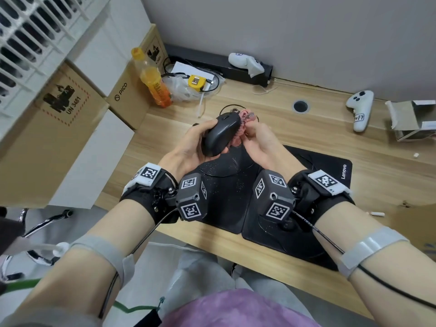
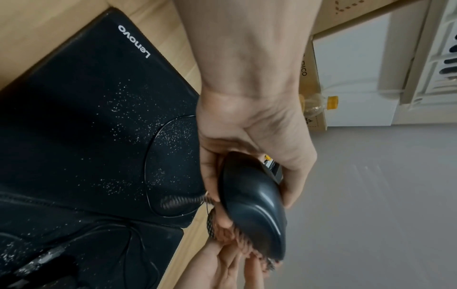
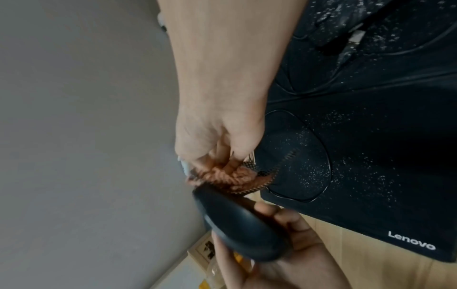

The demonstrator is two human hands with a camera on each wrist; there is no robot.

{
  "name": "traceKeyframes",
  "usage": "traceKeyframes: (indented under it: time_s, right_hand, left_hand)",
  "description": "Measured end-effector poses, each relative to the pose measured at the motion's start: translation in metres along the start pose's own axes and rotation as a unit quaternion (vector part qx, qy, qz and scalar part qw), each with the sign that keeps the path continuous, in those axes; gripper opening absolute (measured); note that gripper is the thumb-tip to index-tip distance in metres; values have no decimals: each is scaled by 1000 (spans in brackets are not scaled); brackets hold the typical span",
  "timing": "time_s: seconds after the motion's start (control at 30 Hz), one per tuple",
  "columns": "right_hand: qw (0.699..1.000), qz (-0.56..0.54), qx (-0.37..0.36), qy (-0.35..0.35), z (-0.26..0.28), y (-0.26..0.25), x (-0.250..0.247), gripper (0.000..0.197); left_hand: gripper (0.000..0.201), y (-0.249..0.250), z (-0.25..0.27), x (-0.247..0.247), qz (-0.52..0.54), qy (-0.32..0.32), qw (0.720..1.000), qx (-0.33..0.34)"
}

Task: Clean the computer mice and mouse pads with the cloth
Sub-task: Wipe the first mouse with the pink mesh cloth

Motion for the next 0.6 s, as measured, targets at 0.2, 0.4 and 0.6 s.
traceKeyframes:
  time_s: [0.2, 0.4, 0.6]
  right_hand:
    - [997, -43, 14, -68, 6, 3, 1, 19]
    - [992, -14, 80, -100, 12, 12, 0, 39]
    - [984, -101, 73, -124, 11, 6, -3, 49]
  left_hand:
    - [23, 1, 3, 2, -2, -22, 999, -25]
    - [24, 0, 0, 2, -7, -24, 999, -45]
    - [22, 0, -5, 1, -42, -27, 997, -54]
Point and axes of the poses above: each hand's wrist, its own z-axis away from the middle knuckle, its own x-axis out of the palm, y = z × x, the point moved 4 cm from there along -z, towards the middle knuckle, and after that the axes turned 3 degrees about -z, right-handed, at the moved point
